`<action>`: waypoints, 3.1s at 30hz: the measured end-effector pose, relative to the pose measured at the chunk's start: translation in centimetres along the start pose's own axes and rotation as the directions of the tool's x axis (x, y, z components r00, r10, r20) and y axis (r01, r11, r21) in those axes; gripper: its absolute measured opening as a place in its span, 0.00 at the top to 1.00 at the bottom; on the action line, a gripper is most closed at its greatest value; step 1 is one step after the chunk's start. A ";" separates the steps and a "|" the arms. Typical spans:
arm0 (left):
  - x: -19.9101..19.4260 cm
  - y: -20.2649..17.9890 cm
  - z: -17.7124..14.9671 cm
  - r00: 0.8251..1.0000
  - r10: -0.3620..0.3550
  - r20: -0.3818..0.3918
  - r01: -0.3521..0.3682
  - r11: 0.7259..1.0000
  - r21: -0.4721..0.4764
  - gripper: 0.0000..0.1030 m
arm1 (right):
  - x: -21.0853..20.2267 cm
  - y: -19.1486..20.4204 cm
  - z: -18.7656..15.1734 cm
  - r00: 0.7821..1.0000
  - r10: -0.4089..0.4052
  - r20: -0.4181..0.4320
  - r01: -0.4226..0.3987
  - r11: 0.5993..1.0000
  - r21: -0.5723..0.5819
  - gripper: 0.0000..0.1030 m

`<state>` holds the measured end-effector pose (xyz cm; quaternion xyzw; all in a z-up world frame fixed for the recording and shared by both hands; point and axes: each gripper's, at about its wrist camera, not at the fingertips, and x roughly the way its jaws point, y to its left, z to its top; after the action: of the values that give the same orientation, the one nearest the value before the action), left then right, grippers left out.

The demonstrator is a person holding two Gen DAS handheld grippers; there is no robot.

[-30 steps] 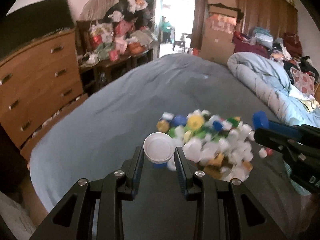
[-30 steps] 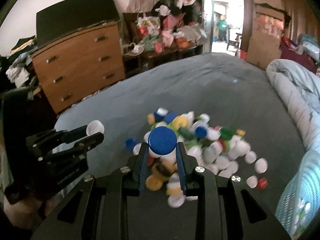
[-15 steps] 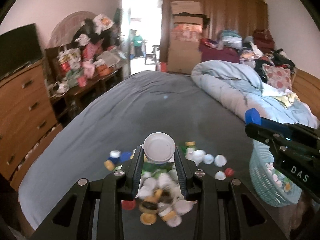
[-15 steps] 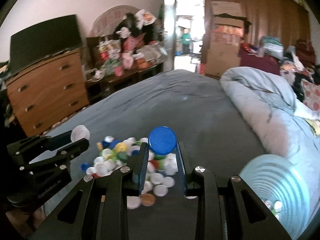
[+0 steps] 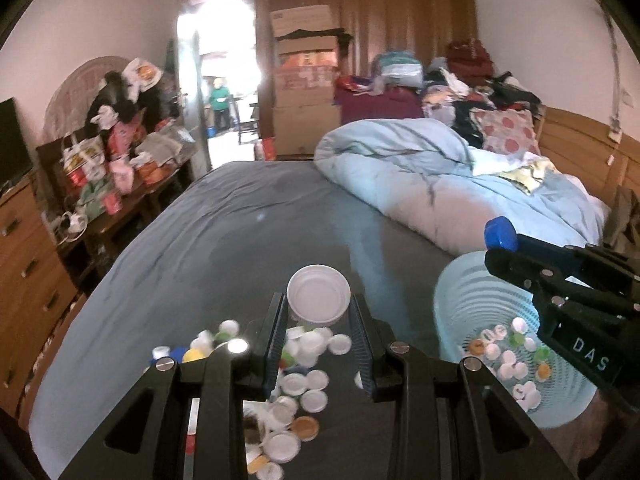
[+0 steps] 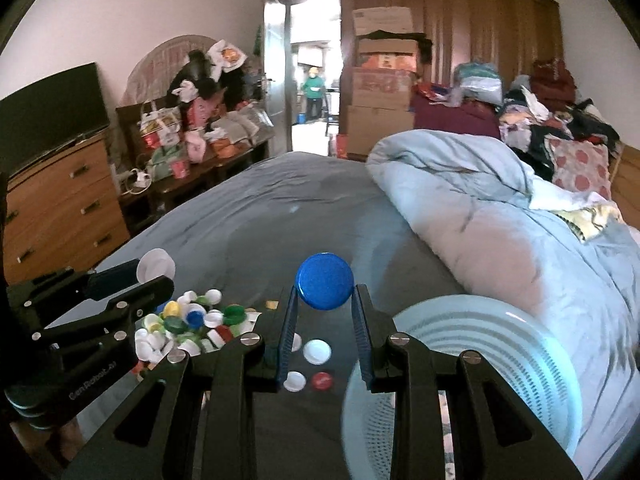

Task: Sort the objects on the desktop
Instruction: 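Carry the white and blue caps over the teal basket, then open both grippers to drop the caps into the basket, then move both grippers back from the basket to the cap pile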

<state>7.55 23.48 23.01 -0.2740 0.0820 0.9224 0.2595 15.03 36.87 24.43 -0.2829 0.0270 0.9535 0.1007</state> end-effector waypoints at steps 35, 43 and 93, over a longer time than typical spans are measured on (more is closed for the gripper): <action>8.9 -20.3 0.2 0.926 -0.265 -0.269 0.336 0.904 0.264 0.68 | -4.3 -15.4 -4.0 0.969 -0.243 -0.054 0.248 0.928 0.277 0.77; 8.9 -20.9 0.1 0.927 -0.270 -0.259 0.338 0.901 0.271 0.63 | -4.1 -15.5 -4.2 0.966 -0.248 -0.069 0.258 0.927 0.273 0.77; -0.8 -2.8 -3.7 0.978 0.208 0.010 -0.206 0.960 0.190 0.00 | -1.2 1.4 -4.6 0.988 -0.100 0.116 0.109 0.991 -0.080 0.20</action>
<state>11.29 24.42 20.29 -0.2426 0.1992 0.9310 0.1863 18.18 34.78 21.19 -0.2340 -0.0346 0.9615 0.1397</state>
